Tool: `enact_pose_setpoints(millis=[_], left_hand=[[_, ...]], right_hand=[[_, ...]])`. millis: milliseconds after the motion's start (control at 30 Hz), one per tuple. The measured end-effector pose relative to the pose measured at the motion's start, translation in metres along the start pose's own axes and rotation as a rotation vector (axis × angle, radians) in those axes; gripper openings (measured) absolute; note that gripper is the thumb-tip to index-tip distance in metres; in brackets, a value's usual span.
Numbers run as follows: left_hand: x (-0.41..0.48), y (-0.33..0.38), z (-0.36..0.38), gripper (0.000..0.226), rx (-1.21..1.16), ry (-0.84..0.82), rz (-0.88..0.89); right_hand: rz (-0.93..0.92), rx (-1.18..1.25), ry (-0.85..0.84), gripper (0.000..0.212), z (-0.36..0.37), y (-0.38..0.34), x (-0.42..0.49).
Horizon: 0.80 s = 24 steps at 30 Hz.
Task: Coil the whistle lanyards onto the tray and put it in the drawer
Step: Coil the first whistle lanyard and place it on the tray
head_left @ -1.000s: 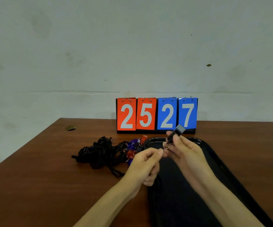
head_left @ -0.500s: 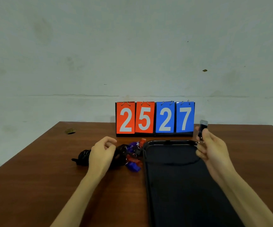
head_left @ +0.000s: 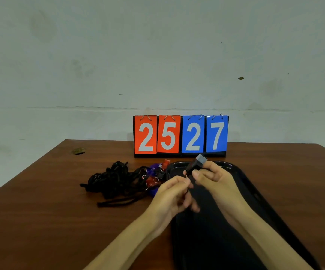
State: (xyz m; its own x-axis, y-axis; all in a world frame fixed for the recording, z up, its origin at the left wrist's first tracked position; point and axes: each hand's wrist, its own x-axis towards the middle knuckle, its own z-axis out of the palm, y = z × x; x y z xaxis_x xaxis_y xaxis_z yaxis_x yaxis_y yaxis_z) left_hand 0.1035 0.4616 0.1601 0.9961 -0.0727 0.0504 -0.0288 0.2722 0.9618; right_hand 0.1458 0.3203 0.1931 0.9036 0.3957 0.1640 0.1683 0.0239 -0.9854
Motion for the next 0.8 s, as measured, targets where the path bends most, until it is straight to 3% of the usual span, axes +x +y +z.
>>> enact_pose_setpoints(millis=[67,200,467,567,667,800], left_hand=[[-0.006,0.005,0.002,0.014,0.05,-0.01,-0.038],[-0.004,0.011,-0.002,0.018,0.181,0.026,-0.059],[-0.002,0.019,-0.014,0.021,0.425,0.032,-0.107],[-0.001,0.024,-0.02,0.023,0.549,0.102,-0.062],[0.0,0.027,-0.027,0.008,0.755,0.188,0.092],[-0.003,0.033,-0.03,0.007,0.697,0.168,0.211]], right_hand=[[0.013,0.12,0.041,0.024,-0.003,0.0,0.002],[0.054,0.313,0.13,0.025,-0.009,0.001,0.006],[0.112,0.248,0.155,0.02,-0.01,0.005,0.007],[0.11,0.102,0.187,0.02,-0.012,0.006,0.009],[0.056,-0.137,0.203,0.016,-0.011,0.008,0.011],[-0.038,-0.488,0.158,0.011,-0.009,0.011,0.006]])
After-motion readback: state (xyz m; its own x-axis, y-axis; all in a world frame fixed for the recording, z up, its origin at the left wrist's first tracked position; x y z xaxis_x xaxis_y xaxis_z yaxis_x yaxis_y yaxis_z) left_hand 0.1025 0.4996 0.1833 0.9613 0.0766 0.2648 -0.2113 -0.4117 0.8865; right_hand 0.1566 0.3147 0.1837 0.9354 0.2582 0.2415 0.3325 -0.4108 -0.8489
